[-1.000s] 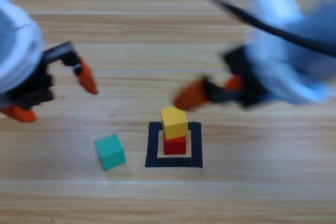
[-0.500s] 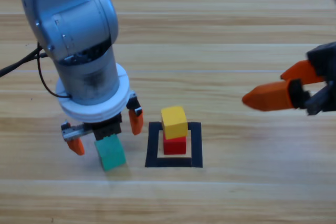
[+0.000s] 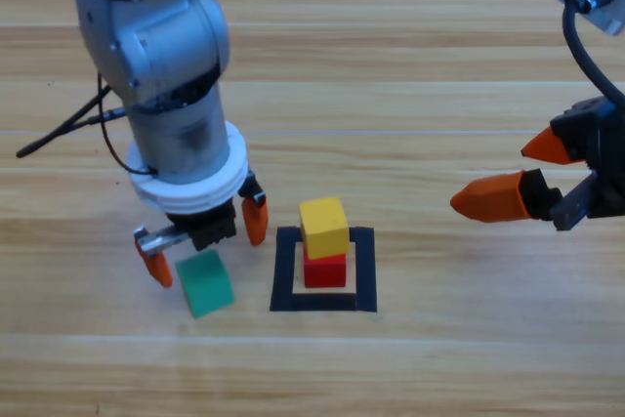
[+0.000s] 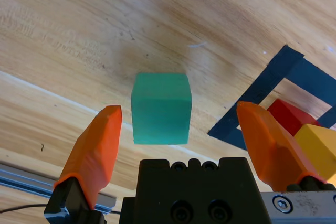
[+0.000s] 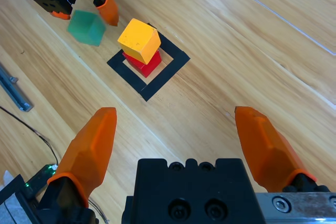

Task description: Stack the blocks in the rectangular block: red at the bottom, yellow in the middle, green on top

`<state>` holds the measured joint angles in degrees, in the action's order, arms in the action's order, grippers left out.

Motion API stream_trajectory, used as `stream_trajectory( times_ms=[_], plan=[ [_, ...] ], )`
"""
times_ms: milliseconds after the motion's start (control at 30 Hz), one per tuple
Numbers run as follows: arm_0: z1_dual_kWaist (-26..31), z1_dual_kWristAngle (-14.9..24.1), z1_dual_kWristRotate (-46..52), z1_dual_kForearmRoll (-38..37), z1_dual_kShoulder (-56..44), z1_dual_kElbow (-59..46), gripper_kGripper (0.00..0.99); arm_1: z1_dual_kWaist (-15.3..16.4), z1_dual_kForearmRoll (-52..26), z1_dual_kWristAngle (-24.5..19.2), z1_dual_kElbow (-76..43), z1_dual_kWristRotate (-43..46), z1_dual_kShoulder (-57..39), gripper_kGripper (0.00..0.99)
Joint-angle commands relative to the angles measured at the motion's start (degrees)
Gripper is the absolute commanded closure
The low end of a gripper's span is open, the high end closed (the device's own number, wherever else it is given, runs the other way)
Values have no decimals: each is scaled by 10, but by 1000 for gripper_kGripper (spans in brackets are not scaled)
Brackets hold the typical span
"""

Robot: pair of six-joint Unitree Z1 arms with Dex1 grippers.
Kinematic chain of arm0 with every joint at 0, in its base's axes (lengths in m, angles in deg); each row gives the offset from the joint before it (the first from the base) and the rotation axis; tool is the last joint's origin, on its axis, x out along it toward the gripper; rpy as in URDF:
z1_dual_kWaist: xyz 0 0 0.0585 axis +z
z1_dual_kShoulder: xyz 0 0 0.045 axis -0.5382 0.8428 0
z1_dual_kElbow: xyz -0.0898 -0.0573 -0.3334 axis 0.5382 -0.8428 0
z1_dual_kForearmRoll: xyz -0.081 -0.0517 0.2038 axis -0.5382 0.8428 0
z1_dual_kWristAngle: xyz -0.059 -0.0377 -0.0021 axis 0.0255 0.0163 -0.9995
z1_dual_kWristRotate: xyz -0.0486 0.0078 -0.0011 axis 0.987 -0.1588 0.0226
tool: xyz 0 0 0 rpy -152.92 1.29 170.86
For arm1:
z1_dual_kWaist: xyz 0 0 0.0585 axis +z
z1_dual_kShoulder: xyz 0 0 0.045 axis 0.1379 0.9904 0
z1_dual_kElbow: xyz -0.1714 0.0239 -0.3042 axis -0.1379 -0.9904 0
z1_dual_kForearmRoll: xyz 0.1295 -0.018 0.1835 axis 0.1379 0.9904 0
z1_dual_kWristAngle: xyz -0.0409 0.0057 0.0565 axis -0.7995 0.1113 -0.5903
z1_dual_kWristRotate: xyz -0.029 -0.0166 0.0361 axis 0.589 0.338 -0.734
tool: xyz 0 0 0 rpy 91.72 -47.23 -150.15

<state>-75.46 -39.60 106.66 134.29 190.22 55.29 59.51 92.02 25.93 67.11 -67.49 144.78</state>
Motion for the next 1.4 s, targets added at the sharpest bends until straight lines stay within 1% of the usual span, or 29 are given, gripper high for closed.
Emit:
stream_trajectory(
  times_ms=[33, 467, 533, 667, 733, 767, 867, 933, 1033, 1167, 1200, 1300, 1400],
  plan=[
    [11, -11, -23, -23, 35, -19, 45, -4, -11, -12, -13, 2, 22, 2],
    [11, -21, -49, -74, 21, -87, 47, -4, -11, -14, -13, 3, 22, 2],
    [11, -21, -50, -77, 21, -90, 59, -4, -11, -15, -13, 3, 22, 2],
    [11, -20, -51, -85, 20, -97, 145, -4, -11, -17, -13, 3, 22, 2],
    [11, -20, -57, -90, 20, -101, 212, -4, -11, -18, -13, 3, 21, 2],
    [11, -20, -57, -93, 20, -103, 228, -4, -11, -18, -13, 3, 21, 2],
    [11, -20, -59, -102, 25, -104, 229, -4, -11, -18, -13, 2, 22, 2],
    [10, -21, -61, -101, 27, -99, 266, -4, -11, -20, -13, 2, 21, 2],
    [11, -20, -67, -101, 27, -97, 370, -4, -11, -20, -13, 2, 21, 2],
    [10, -19, -82, -99, 28, -89, 547, -4, -11, -21, -13, 1, 21, 4],
    [11, -18, -96, -94, 29, -78, 611, -4, -11, -21, -13, 1, 21, 4],
    [11, -11, -129, -53, 27, -30, 746, -4, -11, -21, -13, 1, 21, 4],
    [10, 4, -165, 15, 27, 52, 784, -4, -11, -21, -13, 1, 19, 4]
  ],
)
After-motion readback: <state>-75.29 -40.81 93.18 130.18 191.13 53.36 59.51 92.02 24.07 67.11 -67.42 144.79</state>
